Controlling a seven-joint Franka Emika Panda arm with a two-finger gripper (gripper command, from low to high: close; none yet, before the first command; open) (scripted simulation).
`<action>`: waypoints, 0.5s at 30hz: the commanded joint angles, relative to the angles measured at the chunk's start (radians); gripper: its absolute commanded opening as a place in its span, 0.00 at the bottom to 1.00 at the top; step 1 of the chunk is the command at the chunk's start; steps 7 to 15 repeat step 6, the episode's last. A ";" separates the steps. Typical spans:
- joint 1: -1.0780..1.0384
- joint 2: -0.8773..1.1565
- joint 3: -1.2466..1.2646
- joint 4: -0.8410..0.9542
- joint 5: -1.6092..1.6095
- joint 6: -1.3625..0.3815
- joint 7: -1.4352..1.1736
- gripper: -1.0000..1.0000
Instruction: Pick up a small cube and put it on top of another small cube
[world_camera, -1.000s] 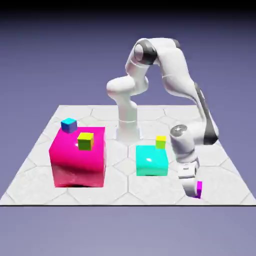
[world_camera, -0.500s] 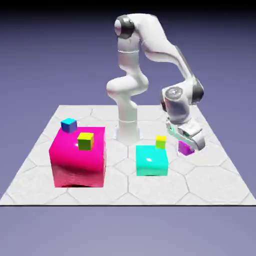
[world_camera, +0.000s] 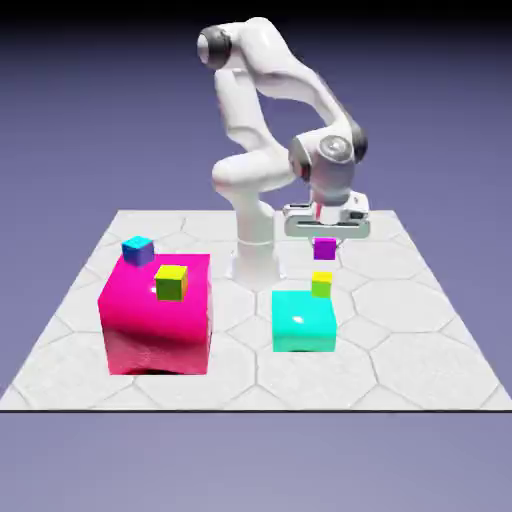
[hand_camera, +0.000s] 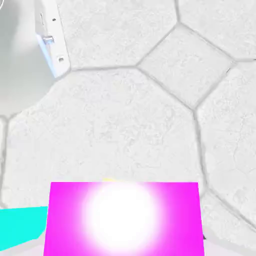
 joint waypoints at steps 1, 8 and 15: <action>0.006 0.024 0.002 -0.020 0.014 0.044 -0.008 0.00; 0.008 0.034 0.003 -0.027 0.018 0.061 -0.011 1.00; 0.008 0.034 0.003 -0.027 0.018 0.061 -0.011 1.00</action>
